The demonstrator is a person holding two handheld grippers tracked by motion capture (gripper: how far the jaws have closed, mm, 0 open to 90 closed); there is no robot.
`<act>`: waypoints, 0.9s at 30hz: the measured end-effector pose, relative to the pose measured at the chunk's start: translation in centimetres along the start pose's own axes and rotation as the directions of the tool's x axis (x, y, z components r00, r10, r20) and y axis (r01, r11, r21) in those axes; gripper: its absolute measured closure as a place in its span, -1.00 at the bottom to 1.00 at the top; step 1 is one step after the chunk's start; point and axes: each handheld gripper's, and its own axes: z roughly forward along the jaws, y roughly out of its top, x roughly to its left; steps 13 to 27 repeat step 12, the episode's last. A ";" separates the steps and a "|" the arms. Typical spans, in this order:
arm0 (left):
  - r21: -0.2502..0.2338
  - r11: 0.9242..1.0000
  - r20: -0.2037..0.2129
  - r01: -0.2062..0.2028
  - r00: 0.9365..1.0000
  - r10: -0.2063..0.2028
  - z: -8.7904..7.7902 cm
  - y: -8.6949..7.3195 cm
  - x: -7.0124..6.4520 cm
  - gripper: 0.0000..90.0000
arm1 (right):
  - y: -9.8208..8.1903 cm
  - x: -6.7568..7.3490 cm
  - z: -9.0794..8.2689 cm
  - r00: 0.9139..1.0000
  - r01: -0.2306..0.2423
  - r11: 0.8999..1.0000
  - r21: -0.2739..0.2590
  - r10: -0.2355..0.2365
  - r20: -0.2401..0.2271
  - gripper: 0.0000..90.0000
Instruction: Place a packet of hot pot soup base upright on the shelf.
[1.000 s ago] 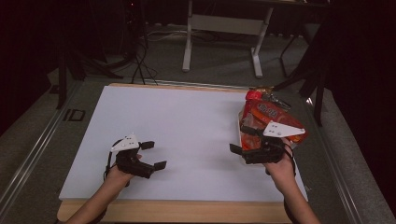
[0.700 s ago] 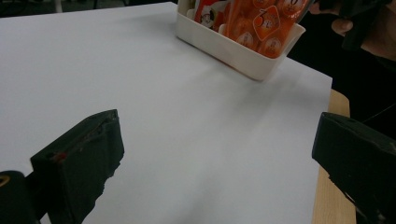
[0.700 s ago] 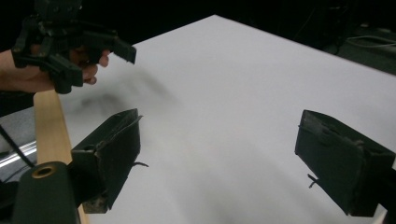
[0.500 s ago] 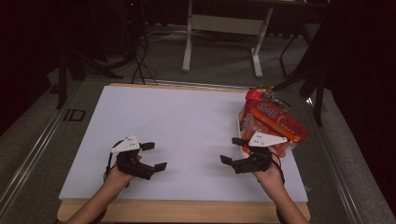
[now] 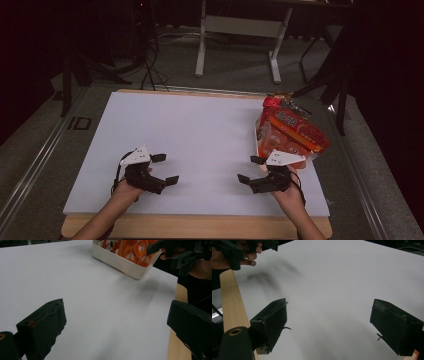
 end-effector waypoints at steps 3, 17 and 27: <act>0.002 1.000 -0.004 -0.007 1.000 0.007 0.0 -0.1 -0.1 -0.96 | -0.4 -0.1 0.3 1.000 -0.006 1.000 0.017 0.006 -0.007 -0.69; -0.007 1.000 0.010 -0.010 1.000 0.010 0.2 -0.2 -0.2 -0.96 | -0.7 -0.4 0.7 1.000 -0.007 1.000 0.027 0.006 0.004 -0.69; -0.007 1.000 0.010 -0.010 1.000 0.010 0.2 -0.2 -0.2 -0.96 | -0.7 -0.4 0.7 1.000 -0.007 1.000 0.027 0.006 0.004 -0.69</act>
